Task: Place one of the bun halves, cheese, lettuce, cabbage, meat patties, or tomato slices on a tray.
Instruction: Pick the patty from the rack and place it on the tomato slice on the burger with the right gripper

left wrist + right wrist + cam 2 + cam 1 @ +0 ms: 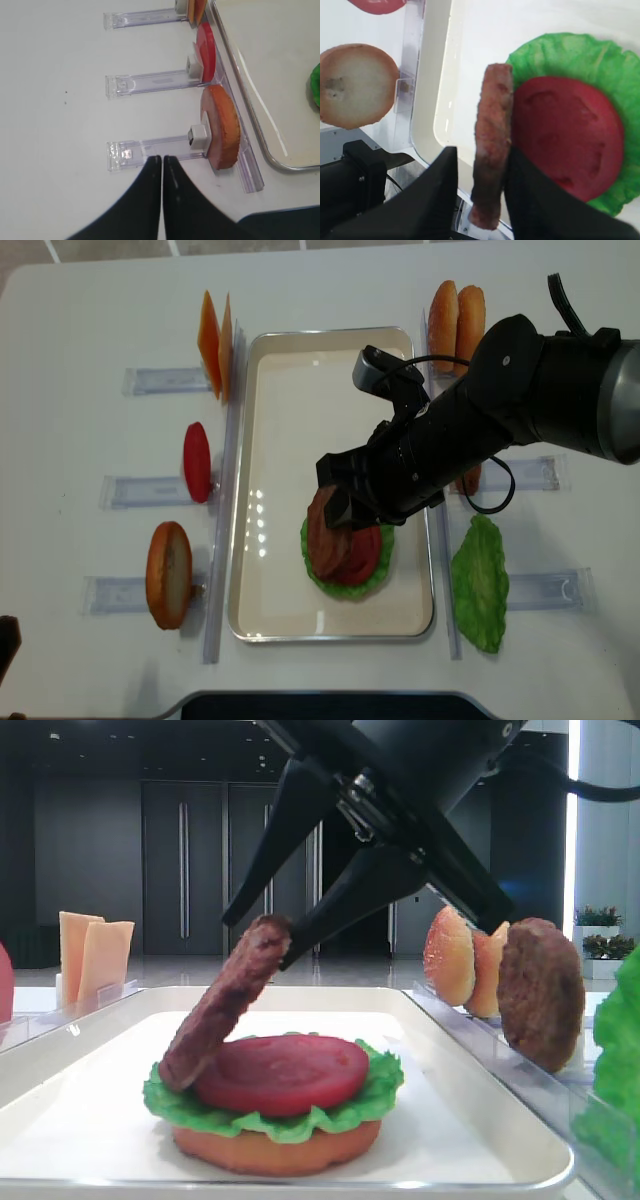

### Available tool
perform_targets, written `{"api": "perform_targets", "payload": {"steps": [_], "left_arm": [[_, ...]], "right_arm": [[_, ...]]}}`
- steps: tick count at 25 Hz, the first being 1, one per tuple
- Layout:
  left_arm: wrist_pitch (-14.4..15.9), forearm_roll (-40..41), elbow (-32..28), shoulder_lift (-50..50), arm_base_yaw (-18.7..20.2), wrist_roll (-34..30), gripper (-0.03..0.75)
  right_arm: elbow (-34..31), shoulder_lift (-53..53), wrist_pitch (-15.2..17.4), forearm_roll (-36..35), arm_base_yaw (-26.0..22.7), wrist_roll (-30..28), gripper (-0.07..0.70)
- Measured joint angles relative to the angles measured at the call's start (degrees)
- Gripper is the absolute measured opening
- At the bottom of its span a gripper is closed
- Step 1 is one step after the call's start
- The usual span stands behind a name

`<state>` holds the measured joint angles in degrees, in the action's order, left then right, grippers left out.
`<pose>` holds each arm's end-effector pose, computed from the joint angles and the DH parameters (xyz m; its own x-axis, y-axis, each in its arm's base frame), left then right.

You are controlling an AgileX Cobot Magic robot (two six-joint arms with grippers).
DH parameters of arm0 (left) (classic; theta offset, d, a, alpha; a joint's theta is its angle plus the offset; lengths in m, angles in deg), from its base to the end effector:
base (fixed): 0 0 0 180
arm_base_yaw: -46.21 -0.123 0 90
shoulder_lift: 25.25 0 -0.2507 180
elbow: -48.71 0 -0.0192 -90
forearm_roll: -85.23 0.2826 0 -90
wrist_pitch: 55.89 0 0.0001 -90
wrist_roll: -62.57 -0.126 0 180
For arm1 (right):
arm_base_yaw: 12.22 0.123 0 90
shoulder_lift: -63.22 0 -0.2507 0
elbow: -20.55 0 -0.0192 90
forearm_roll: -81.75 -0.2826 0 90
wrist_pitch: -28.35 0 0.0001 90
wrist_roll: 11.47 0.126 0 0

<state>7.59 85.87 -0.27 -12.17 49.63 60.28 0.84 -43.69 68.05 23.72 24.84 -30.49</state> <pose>0.0988 -0.0046 0.2558 -0.5773 0.0795 -0.8126 0.0776 0.9961 0.0424 0.2489 0.2736 0.1177 -0.9696 -0.1752 -0.1708 -0.2446 0.7091 0.6613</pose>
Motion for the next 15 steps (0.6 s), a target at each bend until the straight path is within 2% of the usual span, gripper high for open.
{"api": "perform_targets", "payload": {"steps": [7,15], "left_arm": [[0.00,0.00,0.00,0.00,0.00,0.00,-0.001],[0.00,0.00,0.00,0.00,0.00,0.00,-0.001]], "right_arm": [[0.00,0.00,0.00,0.00,0.00,0.26,0.264],[0.00,0.00,-0.13,0.00,0.00,2.67,0.355]]}}
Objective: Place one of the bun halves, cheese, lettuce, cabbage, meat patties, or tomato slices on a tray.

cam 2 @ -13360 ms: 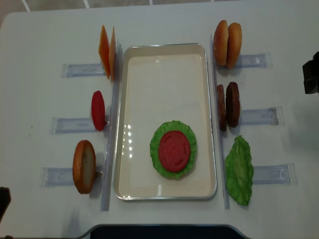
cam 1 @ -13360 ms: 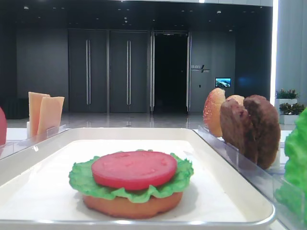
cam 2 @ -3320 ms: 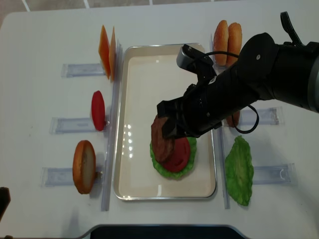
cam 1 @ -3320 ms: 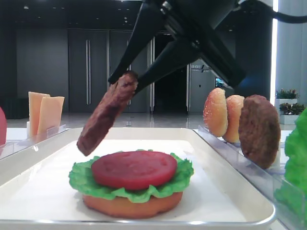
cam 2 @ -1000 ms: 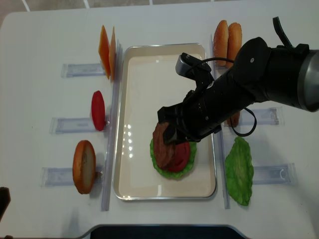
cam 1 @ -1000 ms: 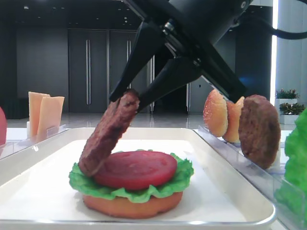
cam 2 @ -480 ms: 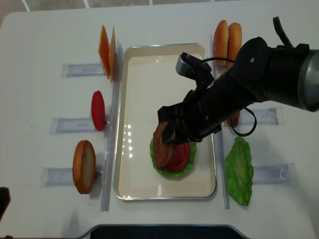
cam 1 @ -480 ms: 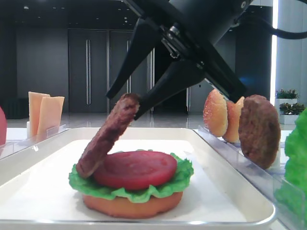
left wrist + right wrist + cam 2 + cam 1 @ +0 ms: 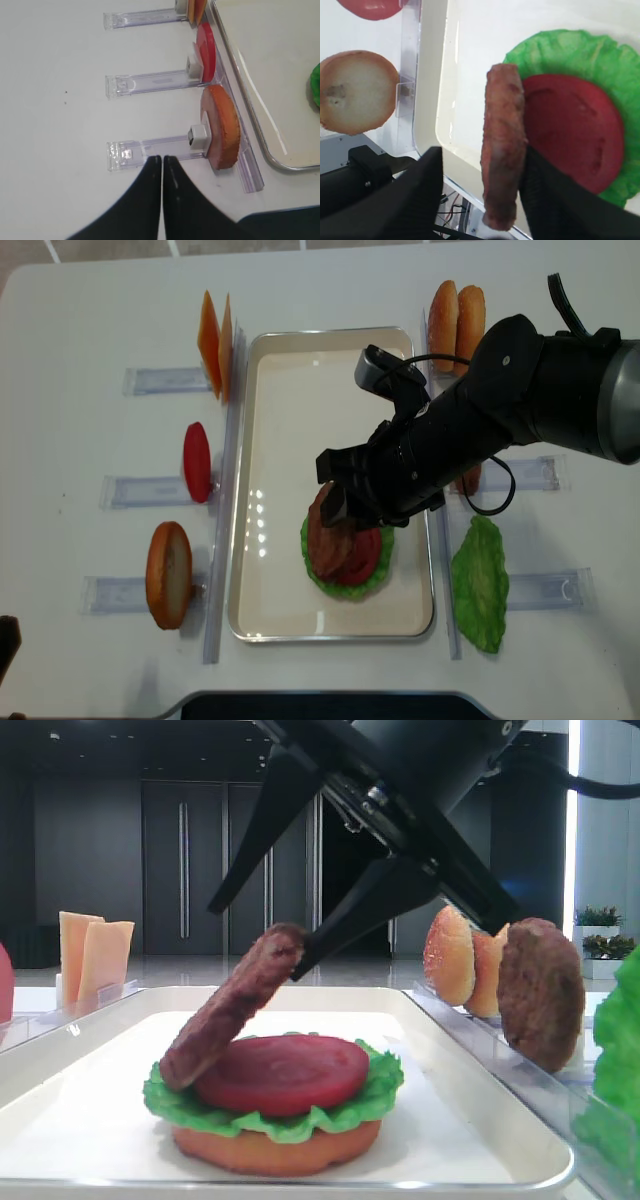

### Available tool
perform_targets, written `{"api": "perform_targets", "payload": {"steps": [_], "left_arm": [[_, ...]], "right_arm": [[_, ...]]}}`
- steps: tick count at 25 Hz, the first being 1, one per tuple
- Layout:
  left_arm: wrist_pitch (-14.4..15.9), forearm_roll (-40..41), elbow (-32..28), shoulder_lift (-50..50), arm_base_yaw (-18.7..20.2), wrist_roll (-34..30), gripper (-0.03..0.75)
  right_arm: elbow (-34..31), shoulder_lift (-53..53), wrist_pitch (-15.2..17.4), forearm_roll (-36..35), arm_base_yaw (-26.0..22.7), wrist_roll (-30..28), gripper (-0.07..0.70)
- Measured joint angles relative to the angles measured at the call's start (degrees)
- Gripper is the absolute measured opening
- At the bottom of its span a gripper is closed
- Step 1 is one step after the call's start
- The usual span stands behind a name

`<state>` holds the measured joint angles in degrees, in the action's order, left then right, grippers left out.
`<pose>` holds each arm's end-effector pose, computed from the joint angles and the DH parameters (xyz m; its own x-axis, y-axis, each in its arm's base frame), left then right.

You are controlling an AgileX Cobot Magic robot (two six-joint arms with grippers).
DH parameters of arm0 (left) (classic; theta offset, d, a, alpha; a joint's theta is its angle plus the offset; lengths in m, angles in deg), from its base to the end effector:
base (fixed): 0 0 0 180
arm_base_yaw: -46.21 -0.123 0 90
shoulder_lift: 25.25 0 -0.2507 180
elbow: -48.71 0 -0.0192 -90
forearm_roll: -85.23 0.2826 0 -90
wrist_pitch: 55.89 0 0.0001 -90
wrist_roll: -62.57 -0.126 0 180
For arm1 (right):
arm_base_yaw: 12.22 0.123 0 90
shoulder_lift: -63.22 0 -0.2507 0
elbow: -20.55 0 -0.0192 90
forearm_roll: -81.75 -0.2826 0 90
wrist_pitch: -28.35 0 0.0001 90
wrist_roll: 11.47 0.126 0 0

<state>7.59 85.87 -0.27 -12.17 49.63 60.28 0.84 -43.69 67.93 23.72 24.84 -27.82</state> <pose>0.0988 -0.0046 0.2558 -0.5773 0.0795 -0.8126 0.0776 0.9961 0.0424 0.2492 0.2736 0.1177 -0.9799 -0.1406 -0.1413 -0.1992 0.7169 0.6681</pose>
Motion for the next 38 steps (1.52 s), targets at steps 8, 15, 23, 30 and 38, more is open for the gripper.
{"api": "perform_targets", "payload": {"steps": [8,15,23,30,38], "left_arm": [[0.00,0.00,0.00,0.00,0.00,0.00,-0.001],[0.00,0.00,0.00,0.00,0.00,0.00,-0.001],[0.00,0.00,0.00,0.00,0.00,0.00,-0.001],[0.00,0.00,0.00,0.00,0.00,0.00,-0.001],[0.00,0.00,0.00,0.00,0.00,0.00,-0.001]], "right_arm": [[0.00,0.00,-0.04,0.07,0.00,0.72,0.460],[0.00,0.00,-0.04,0.39,0.00,0.72,0.568],[0.11,0.77,-0.06,2.04,0.00,1.55,0.580],[4.00,0.99,2.50,13.72,0.00,11.40,0.580],[7.94,1.04,6.11,24.82,0.00,20.17,0.580]]}}
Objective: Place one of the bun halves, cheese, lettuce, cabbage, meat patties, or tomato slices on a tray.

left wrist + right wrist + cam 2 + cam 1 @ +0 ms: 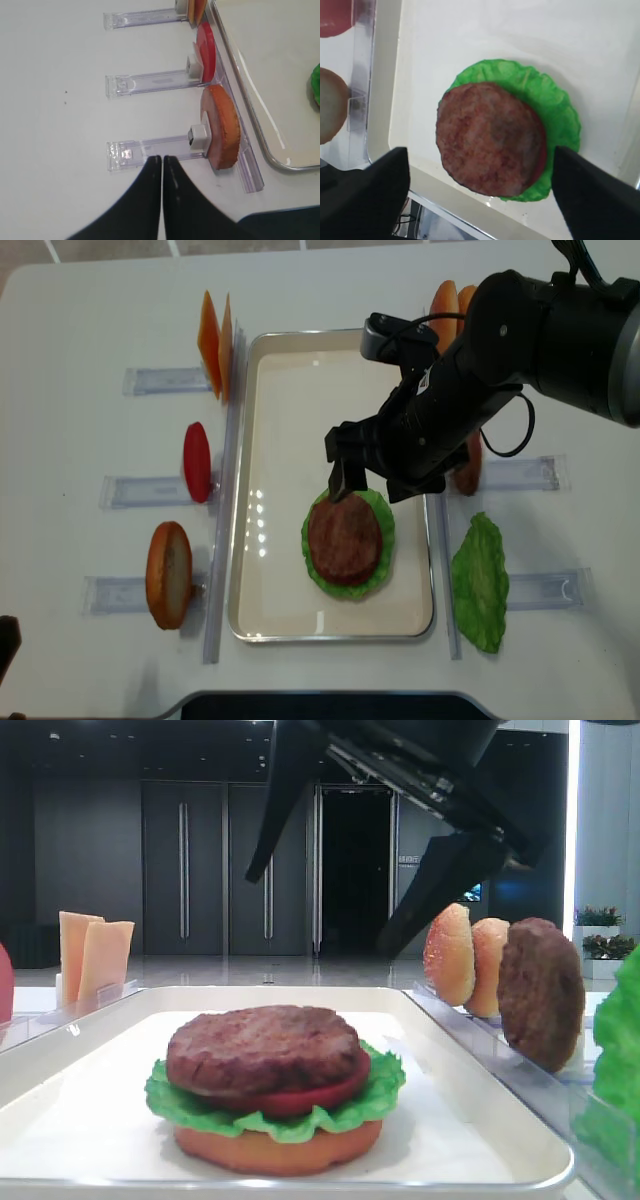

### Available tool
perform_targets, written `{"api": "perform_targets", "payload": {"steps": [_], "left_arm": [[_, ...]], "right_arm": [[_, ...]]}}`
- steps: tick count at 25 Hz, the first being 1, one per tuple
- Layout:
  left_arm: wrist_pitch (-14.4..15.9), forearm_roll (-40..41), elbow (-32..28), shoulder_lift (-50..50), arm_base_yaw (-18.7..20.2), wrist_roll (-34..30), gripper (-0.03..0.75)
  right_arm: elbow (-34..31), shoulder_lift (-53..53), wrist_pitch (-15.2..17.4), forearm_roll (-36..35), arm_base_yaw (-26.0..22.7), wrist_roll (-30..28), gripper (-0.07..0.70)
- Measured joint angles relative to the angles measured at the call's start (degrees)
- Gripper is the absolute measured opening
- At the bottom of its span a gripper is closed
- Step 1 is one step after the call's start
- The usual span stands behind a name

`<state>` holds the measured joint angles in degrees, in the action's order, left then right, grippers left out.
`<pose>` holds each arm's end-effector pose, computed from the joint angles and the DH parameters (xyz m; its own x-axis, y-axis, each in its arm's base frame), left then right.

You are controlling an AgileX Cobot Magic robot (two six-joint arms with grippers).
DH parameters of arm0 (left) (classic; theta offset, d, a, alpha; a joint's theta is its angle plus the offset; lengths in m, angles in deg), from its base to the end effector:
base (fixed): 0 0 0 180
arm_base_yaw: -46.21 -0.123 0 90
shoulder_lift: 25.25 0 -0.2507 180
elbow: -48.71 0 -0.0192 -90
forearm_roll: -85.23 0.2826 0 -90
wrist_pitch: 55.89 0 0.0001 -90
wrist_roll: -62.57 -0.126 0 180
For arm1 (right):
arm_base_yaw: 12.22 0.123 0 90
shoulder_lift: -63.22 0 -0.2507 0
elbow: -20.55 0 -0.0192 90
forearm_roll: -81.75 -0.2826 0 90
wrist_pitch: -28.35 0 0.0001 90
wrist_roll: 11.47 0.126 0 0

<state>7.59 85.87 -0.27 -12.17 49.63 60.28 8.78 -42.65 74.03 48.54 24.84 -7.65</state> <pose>0.0988 -0.0046 0.2558 -0.5773 0.0795 -0.8126 0.0776 0.9961 0.0424 0.2661 0.2628 0.1424 -0.9708 -0.1848 -0.1532 -0.2373 0.8350 0.4965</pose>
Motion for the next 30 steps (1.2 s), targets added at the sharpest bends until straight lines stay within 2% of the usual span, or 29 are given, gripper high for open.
{"api": "perform_targets", "payload": {"steps": [10,18,25,30], "left_arm": [[0.00,0.00,0.00,0.00,0.00,0.00,-0.001],[0.00,0.00,0.00,0.00,0.00,0.00,-0.001],[0.00,0.00,0.00,0.00,0.00,0.00,-0.001],[0.00,0.00,0.00,0.00,0.00,0.00,-0.001]], "right_arm": [[6.78,0.17,5.95,8.44,0.00,6.95,0.580],[13.07,0.17,15.22,20.89,0.00,15.08,0.580],[20.00,0.21,22.72,27.63,0.00,16.96,0.580],[21.91,0.23,24.14,29.49,-2.04,16.99,0.580]]}}
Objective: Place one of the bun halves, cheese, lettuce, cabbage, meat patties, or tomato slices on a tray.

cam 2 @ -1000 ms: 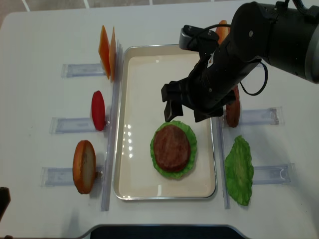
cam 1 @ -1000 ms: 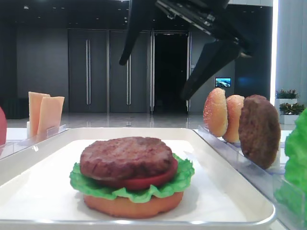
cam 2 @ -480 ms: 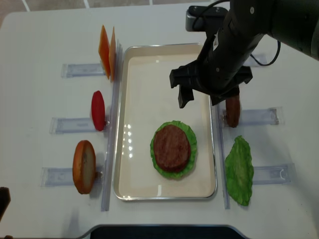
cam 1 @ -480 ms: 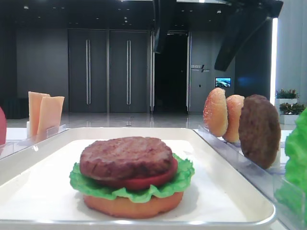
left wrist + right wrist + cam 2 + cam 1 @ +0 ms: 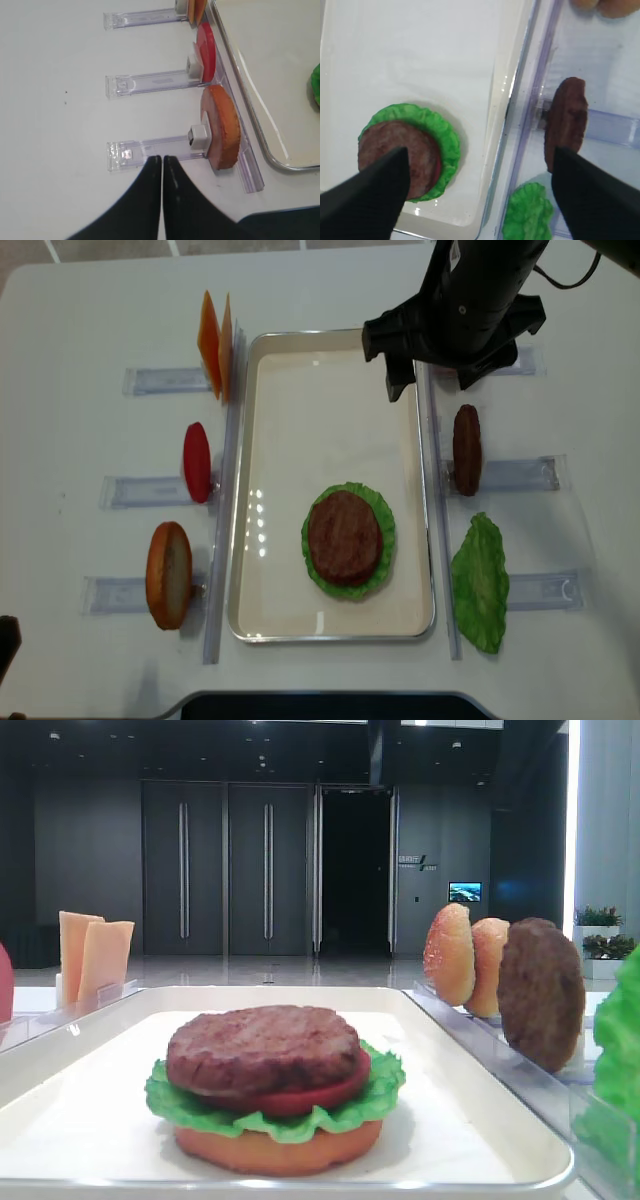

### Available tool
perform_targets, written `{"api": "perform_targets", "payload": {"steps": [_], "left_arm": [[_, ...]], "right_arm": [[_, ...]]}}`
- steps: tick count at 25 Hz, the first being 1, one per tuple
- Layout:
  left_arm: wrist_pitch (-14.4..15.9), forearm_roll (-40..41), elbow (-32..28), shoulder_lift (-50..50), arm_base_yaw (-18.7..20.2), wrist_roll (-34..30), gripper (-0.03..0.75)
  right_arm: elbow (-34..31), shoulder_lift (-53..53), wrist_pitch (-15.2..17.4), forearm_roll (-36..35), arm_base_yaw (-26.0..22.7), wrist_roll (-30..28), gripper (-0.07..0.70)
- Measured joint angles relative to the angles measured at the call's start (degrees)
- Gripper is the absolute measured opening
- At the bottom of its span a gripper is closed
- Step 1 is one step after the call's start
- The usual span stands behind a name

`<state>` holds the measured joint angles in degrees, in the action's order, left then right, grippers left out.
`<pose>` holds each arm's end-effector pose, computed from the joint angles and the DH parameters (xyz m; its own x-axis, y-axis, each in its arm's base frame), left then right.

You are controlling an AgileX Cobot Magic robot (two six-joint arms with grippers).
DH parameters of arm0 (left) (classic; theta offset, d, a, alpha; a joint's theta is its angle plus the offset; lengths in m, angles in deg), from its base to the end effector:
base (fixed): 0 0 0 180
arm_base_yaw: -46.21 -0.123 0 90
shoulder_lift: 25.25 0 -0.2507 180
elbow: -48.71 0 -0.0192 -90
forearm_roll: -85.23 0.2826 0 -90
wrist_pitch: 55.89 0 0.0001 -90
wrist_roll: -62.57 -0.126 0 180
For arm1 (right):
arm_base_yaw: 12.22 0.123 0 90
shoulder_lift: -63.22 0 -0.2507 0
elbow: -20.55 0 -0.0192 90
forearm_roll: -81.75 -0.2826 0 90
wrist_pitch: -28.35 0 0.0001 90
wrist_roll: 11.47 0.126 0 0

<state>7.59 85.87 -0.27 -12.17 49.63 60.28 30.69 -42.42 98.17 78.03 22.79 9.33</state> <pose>0.0988 -0.0046 0.2558 -0.5773 0.0795 -0.8126 0.0776 0.9961 0.0424 0.3090 0.2258 0.2348 -0.9541 -0.2101 -0.2133 -0.2445 0.9579 0.1501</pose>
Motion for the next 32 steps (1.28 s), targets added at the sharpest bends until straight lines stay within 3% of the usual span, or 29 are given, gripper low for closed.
{"api": "perform_targets", "payload": {"steps": [16,25,28,32], "left_arm": [[0.00,0.00,0.00,0.00,0.00,0.00,-0.001],[0.00,0.00,0.00,0.00,0.00,0.00,-0.001],[0.00,0.00,0.00,0.00,0.00,0.00,-0.001],[0.00,0.00,0.00,0.00,0.00,0.00,-0.001]], "right_arm": [[0.00,1.03,0.17,0.05,-19.55,-7.50,0.580],[0.00,5.03,0.17,0.27,-35.02,-13.78,0.580],[0.00,5.70,0.17,0.69,-38.24,-14.90,0.580],[0.00,6.17,0.18,1.00,-39.10,-16.79,0.580]]}}
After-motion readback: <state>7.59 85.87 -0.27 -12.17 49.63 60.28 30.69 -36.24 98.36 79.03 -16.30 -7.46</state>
